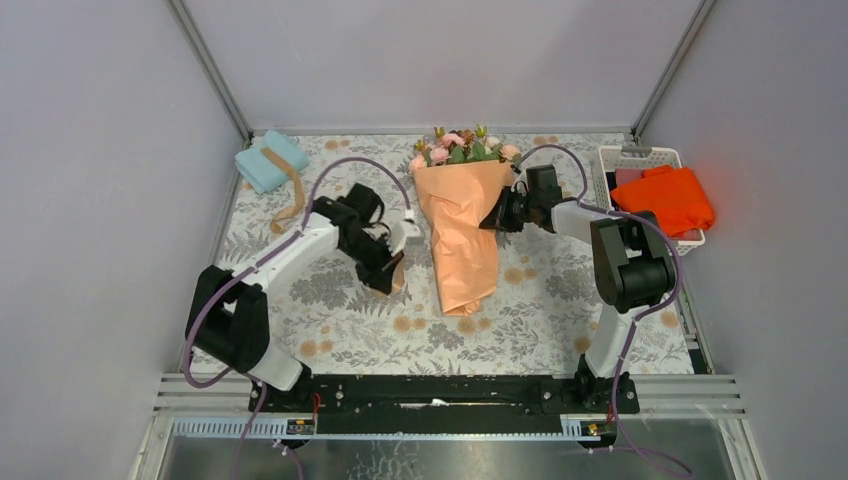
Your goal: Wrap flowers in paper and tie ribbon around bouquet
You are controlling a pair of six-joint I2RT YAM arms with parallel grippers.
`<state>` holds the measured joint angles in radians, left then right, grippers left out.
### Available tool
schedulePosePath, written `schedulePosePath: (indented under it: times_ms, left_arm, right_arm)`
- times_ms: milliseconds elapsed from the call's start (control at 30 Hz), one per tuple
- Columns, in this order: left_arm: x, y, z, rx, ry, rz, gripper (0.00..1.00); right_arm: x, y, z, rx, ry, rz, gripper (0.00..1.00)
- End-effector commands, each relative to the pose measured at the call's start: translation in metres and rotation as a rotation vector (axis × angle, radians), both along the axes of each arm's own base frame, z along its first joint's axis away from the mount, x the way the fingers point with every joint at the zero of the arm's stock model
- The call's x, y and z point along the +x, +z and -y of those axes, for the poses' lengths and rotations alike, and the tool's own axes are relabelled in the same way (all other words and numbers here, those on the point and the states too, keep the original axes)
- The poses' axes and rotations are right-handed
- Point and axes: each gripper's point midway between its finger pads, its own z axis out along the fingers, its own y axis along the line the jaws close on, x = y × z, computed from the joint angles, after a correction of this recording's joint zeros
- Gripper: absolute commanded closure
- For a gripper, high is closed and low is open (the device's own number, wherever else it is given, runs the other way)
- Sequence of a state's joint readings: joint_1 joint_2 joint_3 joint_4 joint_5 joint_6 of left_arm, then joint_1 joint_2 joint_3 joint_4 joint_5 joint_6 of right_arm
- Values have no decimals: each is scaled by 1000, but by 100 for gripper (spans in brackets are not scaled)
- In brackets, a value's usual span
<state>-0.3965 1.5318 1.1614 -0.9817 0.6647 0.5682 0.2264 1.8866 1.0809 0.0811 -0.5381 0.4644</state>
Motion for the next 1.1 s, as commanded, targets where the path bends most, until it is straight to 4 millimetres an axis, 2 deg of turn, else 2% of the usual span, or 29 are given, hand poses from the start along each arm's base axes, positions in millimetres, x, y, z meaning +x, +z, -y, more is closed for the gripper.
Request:
schedulePosePath:
  times_ms: [0, 67, 200, 267, 400, 500, 600, 667, 767, 833, 900, 967, 1000, 1033, 1067]
  left_arm:
    - [-35, -21, 8, 68, -230, 68, 100]
    - [-43, -32, 22, 82, -262, 66, 100]
    - [-73, -48, 53, 112, -440, 85, 98]
    - [-85, -53, 70, 157, -525, 135, 98]
    - [-100, -53, 128, 177, -645, 260, 99]
    - [-94, -59, 170, 145, -658, 334, 100]
    - [-79, -56, 204, 107, -644, 438, 100]
    - [-69, -46, 225, 86, -645, 521, 100]
    - [-56, -13, 257, 47, -651, 679, 100]
    - [-40, 8, 274, 34, -603, 765, 100]
    - [-21, 20, 286, 32, -528, 852, 100]
    - [-12, 18, 287, 51, -501, 881, 88]
    - [-14, 14, 287, 53, -503, 869, 71]
    - [-19, 13, 285, 48, -509, 841, 43]
    - [-28, 12, 283, 38, -531, 793, 22]
  right_arm:
    - [22, 48, 1, 6, -13, 113, 100]
    - [23, 57, -1, 19, -23, 111, 100]
    - [28, 72, -2, 39, -54, 105, 100]
    - [24, 68, -2, 44, -65, 53, 100]
    - [24, 71, -9, 92, -72, 14, 100]
    - [23, 84, -13, 125, -76, 20, 100]
    - [19, 95, -17, 141, -60, 34, 100]
    - [16, 97, -18, 142, -47, 35, 100]
    - [13, 98, -18, 138, -37, 36, 100]
    - [11, 98, -17, 135, -35, 37, 100]
    - [10, 98, -17, 132, -32, 40, 100]
    - [10, 97, -17, 128, -32, 37, 100]
    - [10, 97, -17, 127, -29, 38, 100]
    - [10, 95, -18, 125, -28, 35, 100]
    - [10, 94, -18, 124, -26, 32, 100]
